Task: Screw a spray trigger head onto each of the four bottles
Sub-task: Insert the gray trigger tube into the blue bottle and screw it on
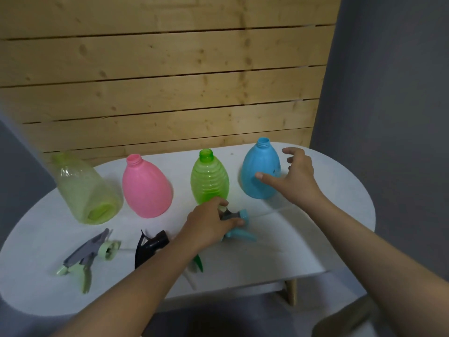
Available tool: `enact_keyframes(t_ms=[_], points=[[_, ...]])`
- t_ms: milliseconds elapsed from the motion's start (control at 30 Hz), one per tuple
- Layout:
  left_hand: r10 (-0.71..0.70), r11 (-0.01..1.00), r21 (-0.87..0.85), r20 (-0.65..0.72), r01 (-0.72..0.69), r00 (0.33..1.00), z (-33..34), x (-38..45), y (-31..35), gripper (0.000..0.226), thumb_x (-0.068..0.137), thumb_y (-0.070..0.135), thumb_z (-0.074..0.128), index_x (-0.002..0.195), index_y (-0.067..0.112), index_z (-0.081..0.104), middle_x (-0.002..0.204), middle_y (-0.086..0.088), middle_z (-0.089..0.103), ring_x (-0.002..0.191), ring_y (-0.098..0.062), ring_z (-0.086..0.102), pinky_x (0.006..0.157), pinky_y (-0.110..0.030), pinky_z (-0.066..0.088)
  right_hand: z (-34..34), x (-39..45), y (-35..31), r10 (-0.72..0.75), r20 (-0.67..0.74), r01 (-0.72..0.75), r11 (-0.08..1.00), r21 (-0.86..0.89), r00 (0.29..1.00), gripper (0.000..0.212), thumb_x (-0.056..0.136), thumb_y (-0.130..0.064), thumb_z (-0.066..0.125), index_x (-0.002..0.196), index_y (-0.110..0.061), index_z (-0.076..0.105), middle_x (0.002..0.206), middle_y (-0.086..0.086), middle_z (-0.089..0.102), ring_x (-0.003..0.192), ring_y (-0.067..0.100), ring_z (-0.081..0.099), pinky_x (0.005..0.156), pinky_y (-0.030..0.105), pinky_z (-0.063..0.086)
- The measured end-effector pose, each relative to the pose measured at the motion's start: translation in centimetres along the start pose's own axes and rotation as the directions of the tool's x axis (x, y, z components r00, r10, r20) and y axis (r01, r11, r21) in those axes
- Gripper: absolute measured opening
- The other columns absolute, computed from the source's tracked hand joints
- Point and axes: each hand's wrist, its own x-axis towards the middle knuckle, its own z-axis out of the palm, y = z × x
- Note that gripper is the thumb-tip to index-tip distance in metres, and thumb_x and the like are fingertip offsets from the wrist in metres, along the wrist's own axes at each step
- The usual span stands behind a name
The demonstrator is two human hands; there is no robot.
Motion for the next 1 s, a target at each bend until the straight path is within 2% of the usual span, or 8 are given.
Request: enact_keyframes(t_ms=[167,267,367,467,600,700,833,1000], points=[[-0.034,0.999,-0.008,-0.004,0.034,0.999,0.1,0.2,-0.1,0.064,0.071,0.052,0.07,0.125,0.025,0.048,0.111,0.001,0.061,0.103,-0.021,0.059,0.092,-0.039,0.049,0.7,1.3,1.0,0.012,0.154,-0.024,0.997,0.08,0.988,0.102,0.062,-0.043,0.082,0.144,-0.023,0.025,0.144,0.007,0.034,0.132,0.025,0.037,0.106,0.046,0.039],[-0.031,0.996,-0.087,-0.026,0.029,0.999,0.1,0.3,0.0,0.057,0.072,0.043,0.073,0.122,0.023,0.052,0.1,0.004,0.059,0.091,-0.016,0.06,0.077,-0.029,0.051,0.9,1.6,1.3,-0.018,0.199,-0.009,0.991,0.134,0.98,0.097,0.063,-0.039,0.082,0.141,-0.023,0.027,0.137,0.002,0.04,0.121,0.019,0.044,0.095,0.038,0.047],[-0.025,0.986,-0.167,-0.034,0.019,0.999,-0.1,0.4,-0.1,0.056,0.071,0.039,0.075,0.12,0.022,0.054,0.101,0.002,0.061,0.082,-0.01,0.059,0.065,-0.018,0.046,1.1,1.7,1.2,-0.03,0.234,-0.015,0.982,0.19,0.972,0.092,0.067,-0.03,0.082,0.14,-0.021,0.026,0.122,-0.005,0.042,0.108,0.015,0.046,0.083,0.029,0.045],[-0.018,0.974,-0.225,-0.034,0.01,0.999,-0.5,0.3,-0.1,0.056,0.071,0.037,0.076,0.12,0.021,0.055,0.107,-0.002,0.063,0.089,-0.012,0.061,0.066,-0.016,0.045,1.4,2.0,1.0,-0.017,0.245,-0.039,0.974,0.224,0.969,0.092,0.067,-0.028,0.082,0.139,-0.02,0.025,0.119,-0.004,0.044,0.106,0.016,0.049,0.081,0.029,0.046],[-0.019,0.949,-0.316,-0.019,0.012,1.0,-1.0,0.1,-0.5,0.052,0.07,0.032,0.078,0.118,0.019,0.059,0.104,-0.005,0.067,0.093,-0.017,0.065,0.082,-0.029,0.052,1.8,2.2,0.7,-0.001,0.232,-0.05,0.976,0.213,0.973,0.091,0.066,-0.028,0.083,0.136,-0.02,0.026,0.116,-0.002,0.044,0.101,0.016,0.05,0.073,0.024,0.045],[-0.004,0.915,-0.402,-0.008,0.001,1.0,-1.6,-0.4,-0.7,0.038,0.075,0.024,0.075,0.111,0.017,0.062,0.093,-0.002,0.07,0.083,-0.01,0.067,0.073,-0.02,0.052,1.7,1.9,0.4,-0.034,0.22,-0.013,0.978,0.209,0.975,0.086,0.066,-0.027,0.083,0.134,-0.02,0.031,0.114,-0.004,0.047,0.093,0.011,0.052,0.067,0.019,0.044],[0.005,0.885,-0.466,0.007,-0.002,1.0,-3.1,-1.4,-1.1,0.004,0.084,0.019,0.066,0.087,0.02,0.068,0.072,0.001,0.068,0.055,0.003,0.062,0.051,-0.011,0.046,0.5,1.5,-0.4,-0.079,0.196,0.026,0.966,0.259,0.977,0.078,0.067,-0.024,0.083,0.13,-0.023,0.037,0.111,-0.006,0.051,0.088,0.001,0.054,0.068,0.019,0.047],[-0.05,0.816,-0.577,-0.01,0.035,0.999,-6.0,-3.2,-2.7,0.015,0.088,0.013,0.059,0.102,0.01,0.065,0.079,-0.005,0.068,0.061,-0.002,0.067,0.056,-0.015,0.053,-2.2,0.7,-0.4,-0.108,0.293,0.016,0.954,0.301,0.95,0.07,0.069,-0.027,0.08,0.123,-0.039,0.036,0.109,-0.014,0.054,0.097,0.008,0.058,0.072,0.025,0.051]])
